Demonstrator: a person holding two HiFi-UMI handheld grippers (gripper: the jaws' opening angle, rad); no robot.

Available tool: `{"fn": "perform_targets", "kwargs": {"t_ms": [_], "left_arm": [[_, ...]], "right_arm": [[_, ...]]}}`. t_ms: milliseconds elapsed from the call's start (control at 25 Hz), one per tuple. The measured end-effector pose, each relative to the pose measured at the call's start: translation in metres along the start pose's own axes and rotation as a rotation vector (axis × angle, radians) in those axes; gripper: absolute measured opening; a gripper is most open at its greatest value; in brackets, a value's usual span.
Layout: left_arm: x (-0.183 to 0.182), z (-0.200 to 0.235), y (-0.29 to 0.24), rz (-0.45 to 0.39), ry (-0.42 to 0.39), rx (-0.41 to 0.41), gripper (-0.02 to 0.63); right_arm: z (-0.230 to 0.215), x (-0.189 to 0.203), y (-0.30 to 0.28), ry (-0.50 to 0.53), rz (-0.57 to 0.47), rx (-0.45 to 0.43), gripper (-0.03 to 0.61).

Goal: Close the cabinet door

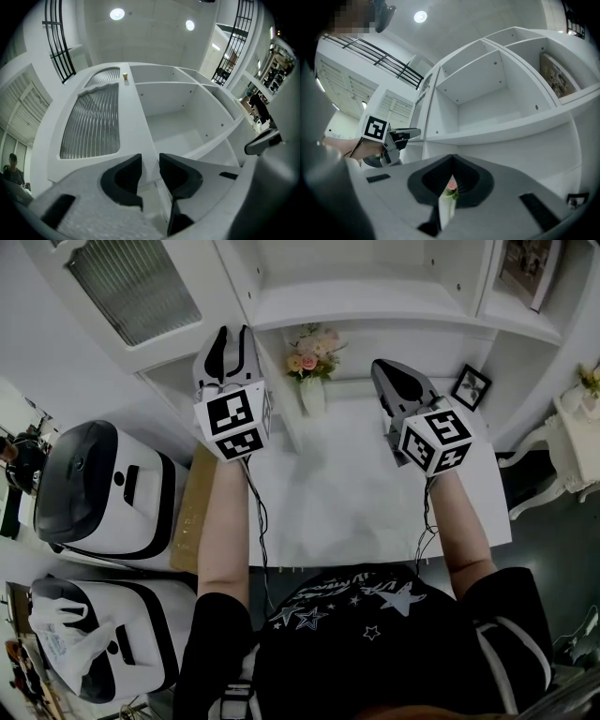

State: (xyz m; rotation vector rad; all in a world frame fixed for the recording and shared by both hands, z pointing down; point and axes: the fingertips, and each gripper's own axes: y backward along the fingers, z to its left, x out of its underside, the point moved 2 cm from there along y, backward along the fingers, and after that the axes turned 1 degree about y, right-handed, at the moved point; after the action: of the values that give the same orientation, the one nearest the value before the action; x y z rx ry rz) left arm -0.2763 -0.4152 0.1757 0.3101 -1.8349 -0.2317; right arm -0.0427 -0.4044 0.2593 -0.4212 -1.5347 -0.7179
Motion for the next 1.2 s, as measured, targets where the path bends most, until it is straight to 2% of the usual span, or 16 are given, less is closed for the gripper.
{"fn": "perform_targets", "kwargs": {"t_ms": [320, 640, 680, 720, 1000, 1080, 1200], "left_arm": [[0.003, 0.001, -0.01, 0.014, -0.009, 0.018, 0.115], [0.002, 0.005, -0.011, -0.024, 0.036, 0.033, 0.11], [0.002, 0.006, -0.009, -0.032, 0.048, 0.039, 0.097], [0.001, 0.008, -0.006, -0.041, 0.055, 0.047, 0.054], [0.006, 0.015, 0.038, -0.103, 0.097, 0.131, 0.035], [0.014, 0.014, 0.056, -0.105, 0.1, 0.162, 0.012], [0.031, 0.01, 0.089, -0.086, 0.128, 0.215, 0.009]], "right_arm": [[0.009, 0.001, 0.005, 0.003, 0.015, 0.01, 0.005], [0.015, 0.002, 0.02, 0.01, 0.04, 0.063, 0.005], [0.019, 0.003, 0.021, 0.009, 0.044, 0.07, 0.005], [0.022, 0.004, 0.023, 0.008, 0.049, 0.077, 0.005], [0.056, 0.019, 0.03, 0.005, 0.09, 0.125, 0.005], [0.068, 0.025, 0.028, -0.001, 0.099, 0.127, 0.005], [0.088, 0.038, 0.023, -0.028, 0.108, 0.103, 0.005]]}}
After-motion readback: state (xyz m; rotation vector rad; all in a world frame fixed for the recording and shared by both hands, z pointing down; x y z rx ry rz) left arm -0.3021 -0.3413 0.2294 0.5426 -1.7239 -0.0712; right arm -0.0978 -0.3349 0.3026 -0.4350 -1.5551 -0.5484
